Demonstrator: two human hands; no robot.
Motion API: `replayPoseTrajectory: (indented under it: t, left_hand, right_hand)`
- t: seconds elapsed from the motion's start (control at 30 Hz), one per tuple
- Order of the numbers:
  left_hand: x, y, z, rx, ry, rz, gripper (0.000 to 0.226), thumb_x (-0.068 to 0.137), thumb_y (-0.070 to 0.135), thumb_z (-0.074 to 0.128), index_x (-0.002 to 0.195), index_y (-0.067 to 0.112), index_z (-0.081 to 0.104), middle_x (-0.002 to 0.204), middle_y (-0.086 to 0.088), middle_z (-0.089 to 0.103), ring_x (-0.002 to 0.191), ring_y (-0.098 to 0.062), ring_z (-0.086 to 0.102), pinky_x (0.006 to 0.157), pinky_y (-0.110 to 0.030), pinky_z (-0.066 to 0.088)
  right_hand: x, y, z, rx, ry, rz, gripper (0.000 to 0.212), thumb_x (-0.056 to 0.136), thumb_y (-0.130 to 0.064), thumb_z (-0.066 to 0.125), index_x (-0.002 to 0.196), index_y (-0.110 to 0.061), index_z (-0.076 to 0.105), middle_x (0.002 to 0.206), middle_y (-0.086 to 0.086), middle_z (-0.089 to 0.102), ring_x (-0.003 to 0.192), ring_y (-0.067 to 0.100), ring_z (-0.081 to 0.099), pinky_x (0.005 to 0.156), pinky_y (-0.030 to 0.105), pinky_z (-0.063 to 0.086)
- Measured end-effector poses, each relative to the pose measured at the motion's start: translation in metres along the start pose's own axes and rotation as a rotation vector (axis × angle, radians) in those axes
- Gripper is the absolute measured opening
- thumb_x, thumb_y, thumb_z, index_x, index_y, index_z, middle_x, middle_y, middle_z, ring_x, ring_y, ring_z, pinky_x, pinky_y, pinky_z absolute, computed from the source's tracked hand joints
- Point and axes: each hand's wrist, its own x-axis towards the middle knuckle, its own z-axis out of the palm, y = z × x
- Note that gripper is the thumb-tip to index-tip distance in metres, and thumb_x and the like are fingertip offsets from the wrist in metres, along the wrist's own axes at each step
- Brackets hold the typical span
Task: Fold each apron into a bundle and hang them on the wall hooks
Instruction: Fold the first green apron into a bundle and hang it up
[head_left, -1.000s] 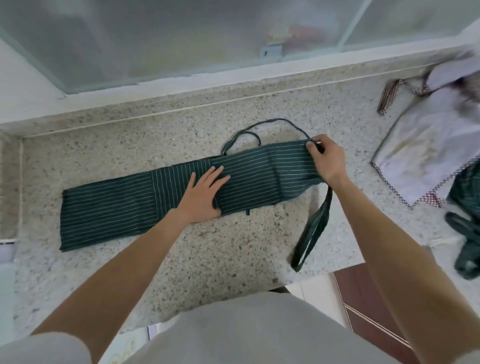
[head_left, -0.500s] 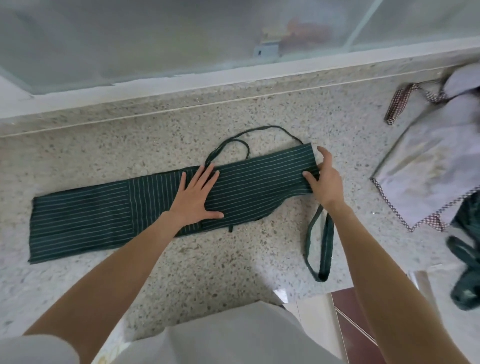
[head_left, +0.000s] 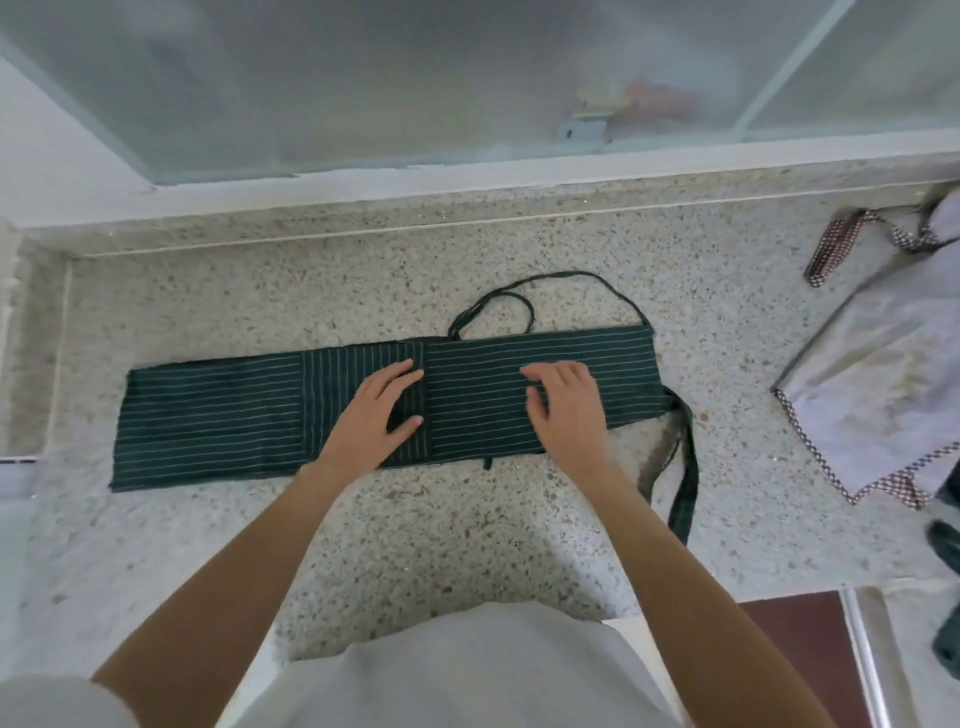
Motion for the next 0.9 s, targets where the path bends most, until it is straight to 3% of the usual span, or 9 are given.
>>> replayPoseTrajectory:
  t: [0.13,0.2,0.3,0.33,0.43,0.57,0.63,0.73,0.9]
  left_hand:
    - [-0.05,-0.027,-0.015,-0.002,0.24,-0.152,0.05,0.088,0.023,0.062,0.135,0.018,0.045,0.139,-0.003,0.044,0.128,-0.021,0.04,0.102,-0.027,0.032]
    - [-0.074,-0.044,-0.023,0.012,0.357,-0.232,0.046,0.087,0.019,0.064,0.131,0.016,0.05,0.134,-0.003,0.05,0.124,-0.021,0.045,0.102,-0.031,0.036]
    - [-0.114,-0.082,-0.037,0.076,0.481,-0.392,0.043,0.086,0.016,0.065,0.127,0.013,0.054,0.13,-0.007,0.054,0.12,-0.027,0.048,0.102,-0.042,0.038]
    - [-0.124,-0.094,-0.041,0.087,0.494,-0.435,0.042,0.086,0.016,0.065,0.126,0.012,0.055,0.13,-0.008,0.054,0.12,-0.029,0.048,0.102,-0.043,0.037]
    - [-0.147,-0.124,-0.054,0.088,0.431,-0.517,0.041,0.088,0.018,0.063,0.127,0.012,0.054,0.131,-0.008,0.053,0.122,-0.029,0.045,0.104,-0.041,0.035]
    - [-0.155,-0.153,-0.071,0.079,0.372,-0.624,0.045,0.088,0.026,0.063,0.129,0.014,0.051,0.136,-0.008,0.048,0.126,-0.029,0.041,0.103,-0.043,0.036]
    - [-0.157,-0.158,-0.073,0.114,0.371,-0.688,0.055,0.085,0.033,0.066,0.134,0.018,0.046,0.142,-0.007,0.04,0.13,-0.03,0.035,0.103,-0.047,0.032]
    - [-0.159,-0.156,-0.075,0.07,0.417,-0.821,0.075,0.078,0.041,0.071,0.14,0.021,0.034,0.145,-0.013,0.032,0.129,-0.036,0.031,0.103,-0.051,0.031]
    - [-0.155,-0.166,-0.086,-0.098,0.368,-0.933,0.082,0.074,0.039,0.075,0.139,0.016,0.03,0.119,-0.018,0.052,0.109,-0.035,0.05,0.091,-0.044,0.043]
  right_hand:
    - [-0.001,-0.087,0.058,0.099,-0.198,-0.226,0.022,0.088,-0.015,0.053,0.107,-0.012,0.064,0.102,0.003,0.065,0.103,0.024,0.055,0.09,0.038,0.047]
    - [-0.004,-0.115,0.087,0.06,-0.289,-0.323,0.026,0.088,-0.017,0.056,0.113,-0.013,0.062,0.116,0.006,0.061,0.114,0.026,0.052,0.096,0.044,0.045]
    - [-0.012,-0.141,0.126,-0.085,-0.499,-0.393,0.046,0.093,-0.03,0.052,0.138,-0.022,0.045,0.152,0.007,0.03,0.142,0.028,0.022,0.114,0.053,0.013]
    - [-0.016,-0.14,0.135,-0.156,-0.526,-0.407,0.05,0.094,-0.037,0.047,0.142,-0.026,0.038,0.155,0.006,0.021,0.143,0.03,0.016,0.112,0.056,0.007]
    - [-0.029,-0.133,0.146,-0.292,-0.564,-0.382,0.053,0.095,-0.05,0.027,0.146,-0.034,0.026,0.156,0.007,0.018,0.142,0.032,0.017,0.109,0.06,0.008]
    - [-0.037,-0.122,0.141,-0.266,-0.585,-0.356,0.05,0.097,-0.053,0.005,0.147,-0.044,0.006,0.157,-0.005,-0.005,0.145,0.018,-0.011,0.114,0.046,-0.012]
    - [-0.037,-0.119,0.135,-0.202,-0.564,-0.349,0.049,0.098,-0.05,0.005,0.146,-0.043,0.012,0.157,-0.008,-0.001,0.145,0.015,-0.01,0.116,0.043,-0.009]
    - [-0.043,-0.115,0.129,-0.153,-0.443,-0.282,0.044,0.101,-0.04,0.018,0.14,-0.038,0.038,0.154,0.0,0.024,0.144,0.023,0.012,0.117,0.043,0.009]
    - [-0.055,-0.12,0.125,-0.22,-0.216,-0.101,0.038,0.093,-0.037,0.038,0.12,-0.021,0.059,0.133,0.009,0.05,0.125,0.028,0.038,0.101,0.047,0.038]
